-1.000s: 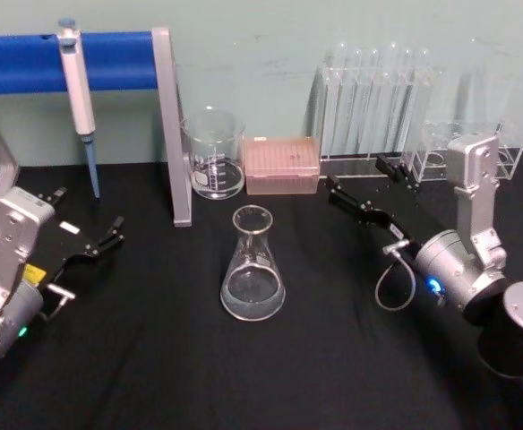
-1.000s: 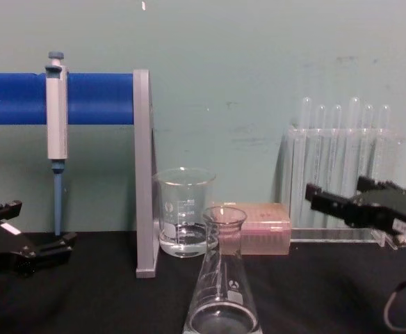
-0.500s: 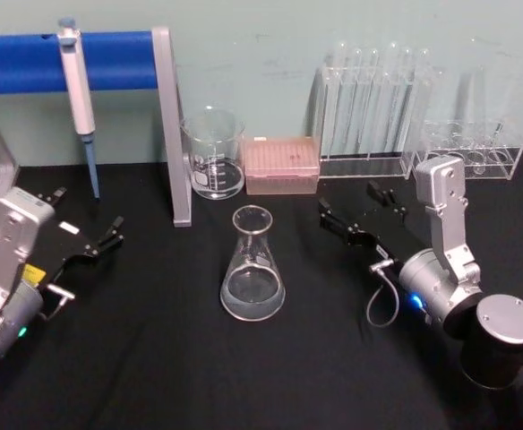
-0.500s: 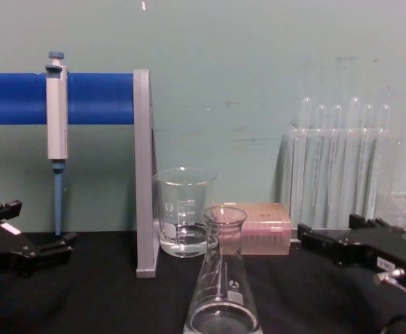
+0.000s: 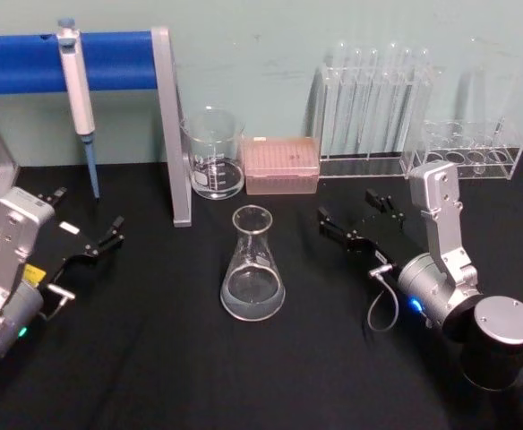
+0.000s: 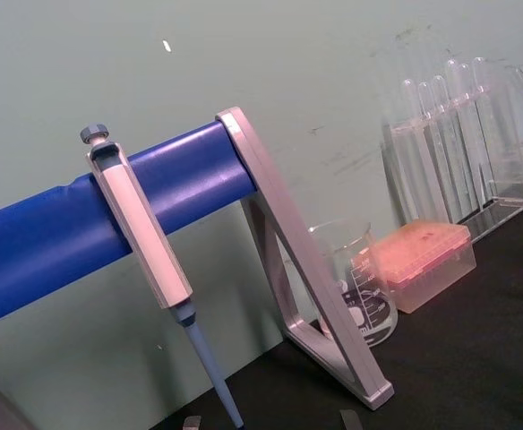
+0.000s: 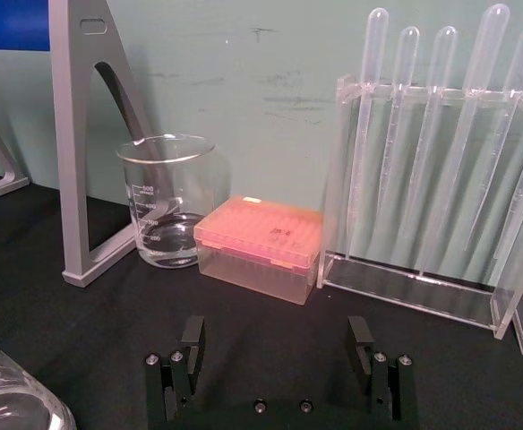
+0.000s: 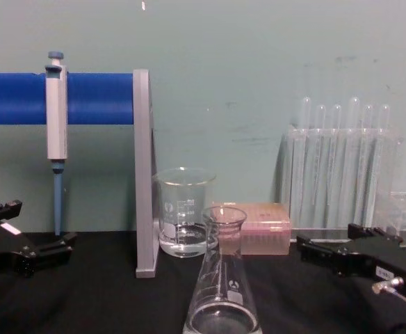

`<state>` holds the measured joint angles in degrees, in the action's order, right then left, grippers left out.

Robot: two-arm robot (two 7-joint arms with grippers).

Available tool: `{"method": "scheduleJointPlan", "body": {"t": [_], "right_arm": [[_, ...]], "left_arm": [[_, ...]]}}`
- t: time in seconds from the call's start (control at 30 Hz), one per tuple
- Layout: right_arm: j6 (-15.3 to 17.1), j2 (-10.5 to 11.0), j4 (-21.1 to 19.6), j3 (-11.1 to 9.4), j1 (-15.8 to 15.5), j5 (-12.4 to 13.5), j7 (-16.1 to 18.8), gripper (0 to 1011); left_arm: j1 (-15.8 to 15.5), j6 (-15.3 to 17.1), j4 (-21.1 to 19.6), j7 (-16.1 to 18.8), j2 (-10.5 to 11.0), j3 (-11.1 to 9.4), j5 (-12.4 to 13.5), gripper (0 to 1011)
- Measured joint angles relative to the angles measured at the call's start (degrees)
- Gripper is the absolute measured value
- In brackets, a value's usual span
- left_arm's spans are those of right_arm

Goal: Grasp the erlenmeyer flask with one hand, shake it three times, then place it back.

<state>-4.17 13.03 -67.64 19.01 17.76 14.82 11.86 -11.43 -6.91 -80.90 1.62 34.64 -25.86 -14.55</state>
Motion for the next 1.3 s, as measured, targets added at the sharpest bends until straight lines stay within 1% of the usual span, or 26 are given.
{"method": "scheduleJointPlan", "body": {"t": [1.3], "right_arm": [[-0.08,0.10,-0.15,0.07,-0.04,0.30,0.05,1000]], "left_arm": [[0.00,0.00,0.00,0.00,0.00,0.00,0.00,1001]]}}
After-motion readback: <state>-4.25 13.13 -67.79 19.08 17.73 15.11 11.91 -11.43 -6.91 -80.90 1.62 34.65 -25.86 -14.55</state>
